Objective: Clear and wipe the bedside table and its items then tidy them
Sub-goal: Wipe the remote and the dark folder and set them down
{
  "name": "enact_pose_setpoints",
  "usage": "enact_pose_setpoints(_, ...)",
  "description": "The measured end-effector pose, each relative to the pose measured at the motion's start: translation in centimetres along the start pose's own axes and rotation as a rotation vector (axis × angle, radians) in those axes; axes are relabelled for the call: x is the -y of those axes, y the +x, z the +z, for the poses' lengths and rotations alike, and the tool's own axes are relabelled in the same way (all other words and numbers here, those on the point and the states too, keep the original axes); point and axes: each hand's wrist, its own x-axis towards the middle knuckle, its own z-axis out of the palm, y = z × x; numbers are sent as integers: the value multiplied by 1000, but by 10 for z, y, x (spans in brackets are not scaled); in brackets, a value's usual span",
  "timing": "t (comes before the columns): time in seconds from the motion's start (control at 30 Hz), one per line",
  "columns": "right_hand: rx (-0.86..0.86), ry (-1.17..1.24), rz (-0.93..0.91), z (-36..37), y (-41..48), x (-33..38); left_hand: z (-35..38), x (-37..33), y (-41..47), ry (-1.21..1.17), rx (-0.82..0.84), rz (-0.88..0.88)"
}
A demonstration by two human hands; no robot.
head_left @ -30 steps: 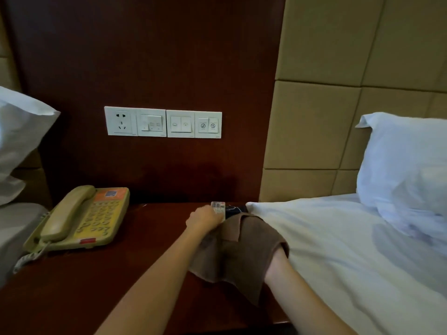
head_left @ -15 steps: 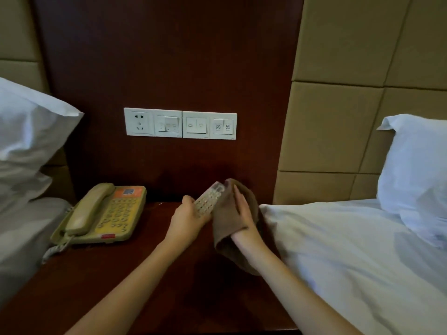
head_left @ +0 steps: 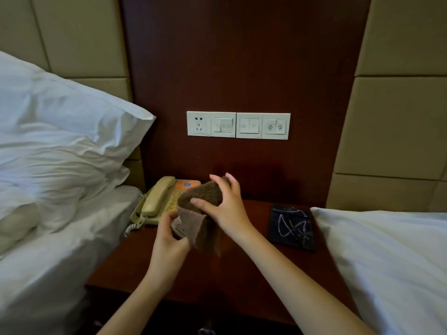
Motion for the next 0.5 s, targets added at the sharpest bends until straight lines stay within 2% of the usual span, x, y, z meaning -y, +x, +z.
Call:
enact_pose_setpoints(0.17,-156,29,-10,5,5,0,-5,-1,-8,-113,19,-108)
enact_pose_setpoints(0.23,-223,35,11,9,7,0,-7,-5,-5,-247,66,-230)
enact_pose_setpoints(0.33,-357,0,-26,11,12,-2,-13,-16,9,-596,174,-518)
enact_pose_setpoints(0.43,-338,-45,-137,11,14,9,-13,-25,21,-661,177,-769)
enact_pose_setpoints(0.5,-283,-25,-157,7,16,16,-5,-31,27,-607,173,-807)
